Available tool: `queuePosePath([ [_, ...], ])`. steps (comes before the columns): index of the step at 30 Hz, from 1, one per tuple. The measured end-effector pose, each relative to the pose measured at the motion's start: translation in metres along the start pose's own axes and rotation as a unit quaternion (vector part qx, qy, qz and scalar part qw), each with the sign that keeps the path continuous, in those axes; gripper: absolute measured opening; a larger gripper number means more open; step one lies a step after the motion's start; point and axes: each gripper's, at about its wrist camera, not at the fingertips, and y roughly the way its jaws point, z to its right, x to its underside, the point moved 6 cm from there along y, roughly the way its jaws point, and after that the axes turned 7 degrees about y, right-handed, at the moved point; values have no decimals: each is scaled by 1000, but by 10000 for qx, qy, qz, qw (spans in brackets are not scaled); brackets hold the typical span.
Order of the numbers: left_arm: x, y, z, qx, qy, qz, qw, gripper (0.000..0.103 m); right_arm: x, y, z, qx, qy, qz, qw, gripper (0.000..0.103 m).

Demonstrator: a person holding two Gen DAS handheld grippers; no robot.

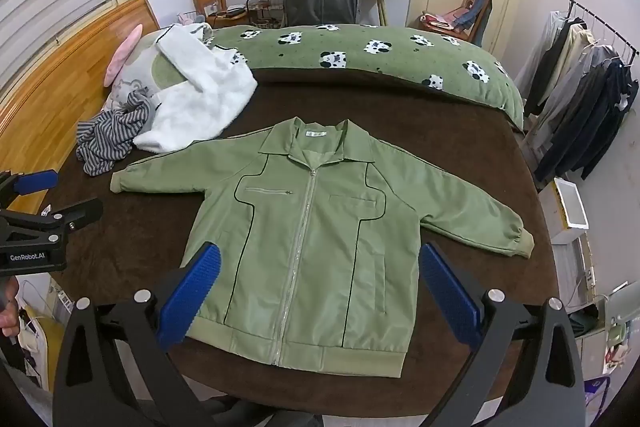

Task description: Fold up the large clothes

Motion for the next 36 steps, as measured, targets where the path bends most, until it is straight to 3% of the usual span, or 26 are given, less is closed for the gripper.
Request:
queuePosePath([
  [36, 0, -1, 3, -12, 17, 23, 10000, 97, 0, -3, -4, 5, -69, 50, 10000, 97],
])
